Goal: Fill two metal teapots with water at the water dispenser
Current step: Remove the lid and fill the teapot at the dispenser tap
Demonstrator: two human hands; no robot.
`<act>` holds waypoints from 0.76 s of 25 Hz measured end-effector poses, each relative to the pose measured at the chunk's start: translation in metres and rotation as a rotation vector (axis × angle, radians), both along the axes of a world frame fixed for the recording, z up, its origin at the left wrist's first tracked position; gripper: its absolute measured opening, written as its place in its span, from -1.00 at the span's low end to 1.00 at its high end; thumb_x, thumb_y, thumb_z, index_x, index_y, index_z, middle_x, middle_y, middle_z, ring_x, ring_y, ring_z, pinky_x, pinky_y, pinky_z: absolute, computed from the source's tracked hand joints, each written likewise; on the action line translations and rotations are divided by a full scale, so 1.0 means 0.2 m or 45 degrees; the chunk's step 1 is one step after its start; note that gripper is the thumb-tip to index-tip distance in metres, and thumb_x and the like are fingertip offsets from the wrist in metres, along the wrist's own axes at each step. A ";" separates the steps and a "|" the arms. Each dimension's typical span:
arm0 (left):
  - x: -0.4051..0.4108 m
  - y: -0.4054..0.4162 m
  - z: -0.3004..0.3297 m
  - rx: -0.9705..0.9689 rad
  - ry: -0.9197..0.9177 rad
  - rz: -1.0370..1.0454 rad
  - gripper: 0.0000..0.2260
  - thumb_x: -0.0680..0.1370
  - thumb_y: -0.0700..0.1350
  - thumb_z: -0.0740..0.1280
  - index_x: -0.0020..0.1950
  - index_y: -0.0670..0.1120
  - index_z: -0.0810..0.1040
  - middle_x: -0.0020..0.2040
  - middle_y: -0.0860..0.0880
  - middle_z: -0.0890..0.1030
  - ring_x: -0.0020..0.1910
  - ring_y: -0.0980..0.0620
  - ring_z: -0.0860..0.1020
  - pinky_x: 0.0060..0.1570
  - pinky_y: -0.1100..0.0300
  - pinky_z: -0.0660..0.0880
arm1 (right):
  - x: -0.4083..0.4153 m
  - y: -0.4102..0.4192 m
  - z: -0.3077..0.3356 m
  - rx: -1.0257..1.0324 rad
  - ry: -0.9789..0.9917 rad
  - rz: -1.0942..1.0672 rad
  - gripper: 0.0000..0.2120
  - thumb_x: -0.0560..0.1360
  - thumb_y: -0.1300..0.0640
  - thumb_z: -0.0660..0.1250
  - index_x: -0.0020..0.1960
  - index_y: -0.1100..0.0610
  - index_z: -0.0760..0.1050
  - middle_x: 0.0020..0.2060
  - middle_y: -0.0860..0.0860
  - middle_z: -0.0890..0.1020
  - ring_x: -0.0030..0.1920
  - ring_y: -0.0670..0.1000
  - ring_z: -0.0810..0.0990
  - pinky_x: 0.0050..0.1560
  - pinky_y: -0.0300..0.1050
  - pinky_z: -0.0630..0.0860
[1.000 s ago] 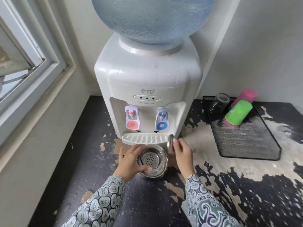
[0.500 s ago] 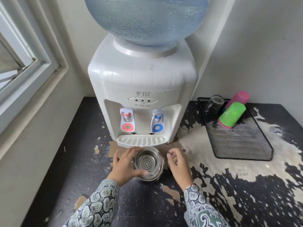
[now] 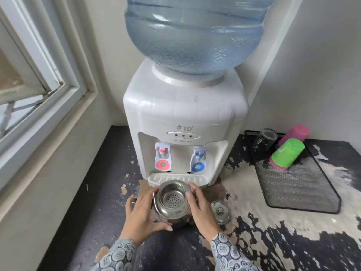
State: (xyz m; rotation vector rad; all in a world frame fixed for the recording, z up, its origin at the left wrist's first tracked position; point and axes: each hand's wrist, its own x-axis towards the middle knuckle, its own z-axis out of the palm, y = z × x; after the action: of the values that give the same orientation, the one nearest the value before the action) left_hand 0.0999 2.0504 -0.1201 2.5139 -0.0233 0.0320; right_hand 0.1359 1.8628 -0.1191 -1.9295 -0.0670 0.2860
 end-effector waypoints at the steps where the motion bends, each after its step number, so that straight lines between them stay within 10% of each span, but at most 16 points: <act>1: 0.03 0.04 0.03 0.019 0.004 0.017 0.16 -0.04 0.57 0.21 0.45 0.00 0.21 0.35 0.13 0.37 0.36 0.17 0.28 0.41 0.07 -0.13 | 0.03 0.03 0.03 -0.018 0.006 0.022 -0.67 0.53 -0.20 0.06 0.27 -0.22 0.25 0.25 -0.20 0.45 0.23 -0.16 0.42 0.22 -0.18 0.34; 6: 0.17 0.17 0.17 0.131 0.050 -0.002 0.16 -0.08 0.62 0.13 0.43 0.08 0.21 0.31 0.08 0.44 0.36 0.09 0.30 0.37 0.09 -0.09 | 0.15 0.16 0.11 0.029 -0.020 0.043 -0.68 0.55 -0.16 0.05 0.26 -0.09 0.25 0.19 -0.11 0.47 0.16 -0.11 0.45 0.16 -0.16 0.35; 13: 0.30 0.20 0.20 0.234 0.130 -0.003 0.17 -0.06 0.65 0.02 0.44 0.07 0.19 0.36 0.10 0.42 0.34 0.09 0.29 0.38 0.01 0.05 | 0.22 0.25 0.16 0.056 -0.143 0.073 -0.49 0.59 0.04 0.09 0.47 -0.08 -0.03 0.41 -0.23 0.03 0.41 -0.22 0.00 0.39 -0.25 0.03; 19: 0.34 0.19 0.20 0.252 0.177 0.008 0.21 -0.11 0.66 -0.02 0.41 0.04 0.27 0.34 0.09 0.38 0.32 0.06 0.32 0.35 0.02 0.14 | 0.25 0.31 0.22 -0.181 -0.205 0.016 -0.80 0.51 0.11 0.27 0.00 0.25 0.52 0.12 0.12 0.47 0.17 0.07 0.43 0.28 0.10 0.33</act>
State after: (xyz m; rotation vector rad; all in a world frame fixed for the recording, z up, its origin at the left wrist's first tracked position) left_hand 0.1674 2.0891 -0.0801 2.7081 0.0401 -0.1491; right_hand 0.1858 1.9251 -0.0752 -2.0919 -0.1694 0.1464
